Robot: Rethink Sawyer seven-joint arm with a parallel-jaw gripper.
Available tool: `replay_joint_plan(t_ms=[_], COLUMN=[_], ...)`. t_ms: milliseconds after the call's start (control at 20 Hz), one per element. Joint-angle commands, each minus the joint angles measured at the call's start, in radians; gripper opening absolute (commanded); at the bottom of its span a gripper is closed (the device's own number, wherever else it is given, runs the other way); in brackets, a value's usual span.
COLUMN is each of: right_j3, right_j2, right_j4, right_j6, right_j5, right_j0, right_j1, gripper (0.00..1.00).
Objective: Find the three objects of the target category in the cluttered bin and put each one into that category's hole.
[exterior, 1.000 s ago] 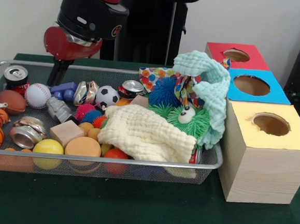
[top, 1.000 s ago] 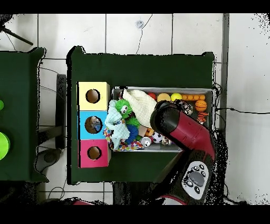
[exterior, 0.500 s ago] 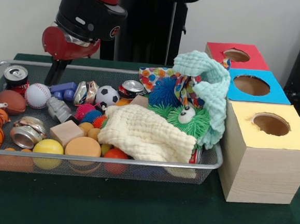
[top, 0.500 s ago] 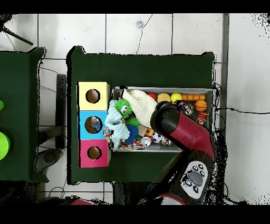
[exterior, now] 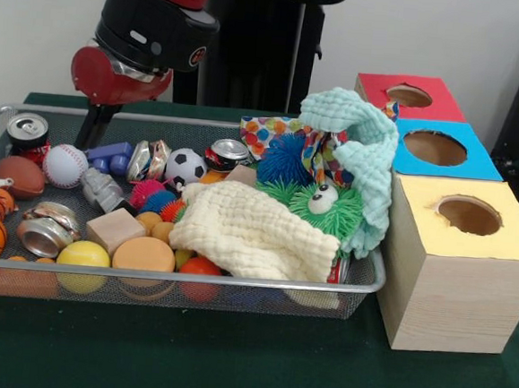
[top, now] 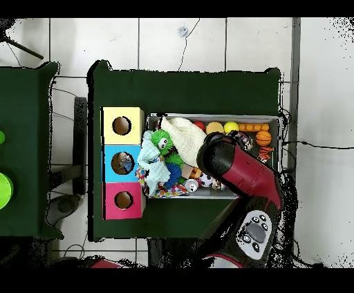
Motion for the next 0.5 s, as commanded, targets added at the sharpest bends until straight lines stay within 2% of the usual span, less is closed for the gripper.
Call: replay_joint_plan(t_ms=[50,100,250,350,500], right_j3=[0.008,0.012,0.054,0.067,0.019], right_j2=[-0.003,0.002,0.096,0.134,0.056], right_j4=[0.050,0.050,0.038,0.033,0.038], right_j6=[0.152,0.147,0.085,0.061,0.100], right_j5=[-0.010,-0.017,-0.049,-0.052,-0.017], right_j0=[0.048,0.046,-0.016,-0.040,0.013], right_j1=[0.078,0.075,0.015,-0.005,0.050], gripper=[0.00,0.00,0.00,0.00,0.00])
